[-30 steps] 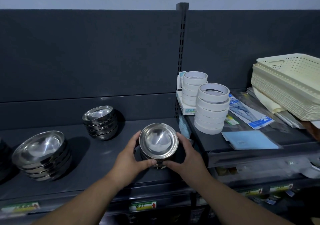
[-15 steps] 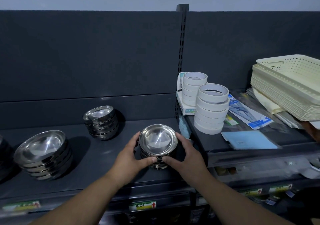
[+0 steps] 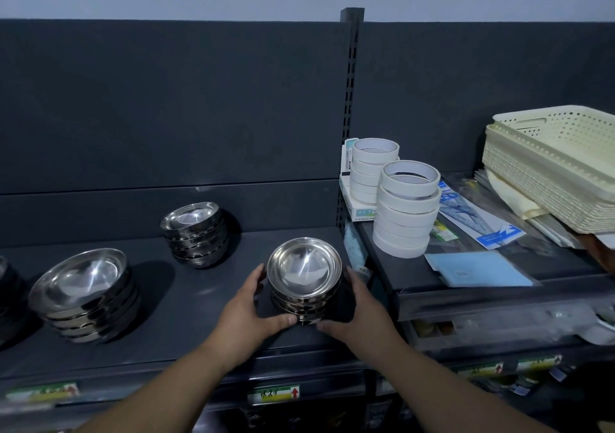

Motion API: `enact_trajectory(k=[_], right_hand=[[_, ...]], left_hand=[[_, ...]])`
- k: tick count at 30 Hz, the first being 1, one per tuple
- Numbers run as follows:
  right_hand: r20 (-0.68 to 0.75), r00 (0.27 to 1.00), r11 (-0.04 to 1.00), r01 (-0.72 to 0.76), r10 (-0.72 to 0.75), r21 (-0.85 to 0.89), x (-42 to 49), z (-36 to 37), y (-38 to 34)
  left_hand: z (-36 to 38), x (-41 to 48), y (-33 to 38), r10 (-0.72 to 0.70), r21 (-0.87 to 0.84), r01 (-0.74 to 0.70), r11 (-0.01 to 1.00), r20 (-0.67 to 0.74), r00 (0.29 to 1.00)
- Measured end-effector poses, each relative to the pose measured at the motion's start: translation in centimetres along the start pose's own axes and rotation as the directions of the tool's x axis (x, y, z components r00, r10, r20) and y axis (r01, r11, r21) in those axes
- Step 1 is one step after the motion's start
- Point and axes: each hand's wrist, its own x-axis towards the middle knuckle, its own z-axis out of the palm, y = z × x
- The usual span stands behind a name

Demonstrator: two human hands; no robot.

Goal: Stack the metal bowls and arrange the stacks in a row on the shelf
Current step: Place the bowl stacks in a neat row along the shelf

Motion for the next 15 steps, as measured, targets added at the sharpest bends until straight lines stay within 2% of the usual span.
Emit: enact_trajectory(k=[3, 6, 15], right_hand=[[0.027, 0.999, 0.996, -0.038, 0.041, -0.085, -0.2, 0.5, 0.8], [0.025, 1.0, 0.994, -0.011, 0.014, -0.108, -0.4, 0.7, 0.8], [-0.053, 0.999, 1.0, 0.0, 0.0, -0.005, -0.9, 0.8, 0.7]], left_hand=[[0.9, -0.6, -0.6, -0.007, -0.047, 0.009, 0.999, 0.031, 0.999], [1.5, -0.9, -0.4, 0.001, -0.072, 0.0, 0.997, 0.012, 1.0], [2.1, -0.9, -0.6, -0.012, -0.032, 0.01, 0.999, -0.048, 0.999]])
